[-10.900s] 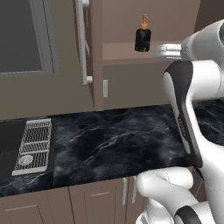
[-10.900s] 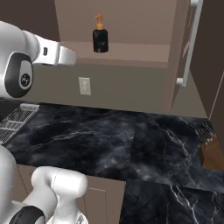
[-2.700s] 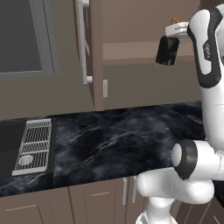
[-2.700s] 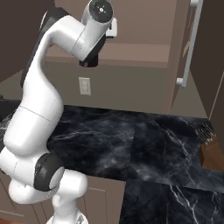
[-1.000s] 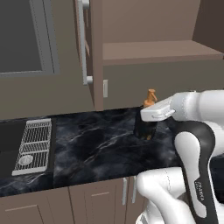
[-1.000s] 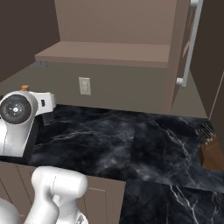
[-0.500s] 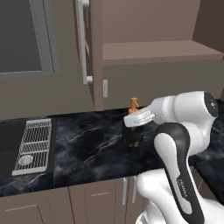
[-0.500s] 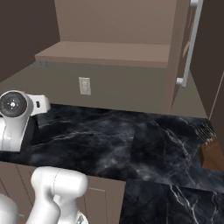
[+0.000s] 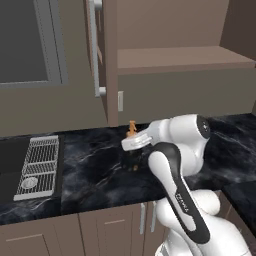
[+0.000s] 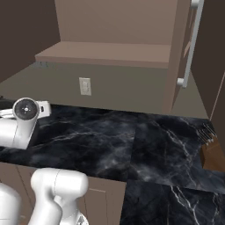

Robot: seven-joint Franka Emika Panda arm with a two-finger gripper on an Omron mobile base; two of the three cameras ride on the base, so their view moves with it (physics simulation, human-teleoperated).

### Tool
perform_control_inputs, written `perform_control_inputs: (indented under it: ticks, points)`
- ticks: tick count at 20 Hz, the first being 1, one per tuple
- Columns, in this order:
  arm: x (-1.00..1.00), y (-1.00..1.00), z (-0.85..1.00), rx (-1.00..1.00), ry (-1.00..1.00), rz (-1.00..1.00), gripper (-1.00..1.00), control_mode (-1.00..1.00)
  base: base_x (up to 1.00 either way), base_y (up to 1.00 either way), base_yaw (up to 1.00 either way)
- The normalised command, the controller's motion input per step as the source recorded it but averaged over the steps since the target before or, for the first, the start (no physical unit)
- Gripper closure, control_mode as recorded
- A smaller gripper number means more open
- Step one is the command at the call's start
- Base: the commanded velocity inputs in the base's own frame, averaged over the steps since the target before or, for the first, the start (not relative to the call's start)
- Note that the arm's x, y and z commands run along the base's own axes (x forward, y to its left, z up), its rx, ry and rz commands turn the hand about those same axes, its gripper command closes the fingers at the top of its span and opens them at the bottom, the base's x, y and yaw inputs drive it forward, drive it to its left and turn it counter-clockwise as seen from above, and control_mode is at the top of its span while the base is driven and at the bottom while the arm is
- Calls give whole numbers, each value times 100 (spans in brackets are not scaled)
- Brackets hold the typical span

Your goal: Open the cabinet. Pick the soap dispenser and place it next to the sink. Then close the cabinet.

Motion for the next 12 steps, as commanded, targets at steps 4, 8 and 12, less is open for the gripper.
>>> perform_control_inputs:
  ticks: [4, 8, 12]
  points:
    - [85, 32, -39, 7, 0, 12, 100, -100, 0, 0, 0]
    - [70, 38, -13, 2, 0, 11, 100, -100, 0, 0, 0]
    - [42, 47, -9, -1, 1, 10, 100, -100, 0, 0, 0]
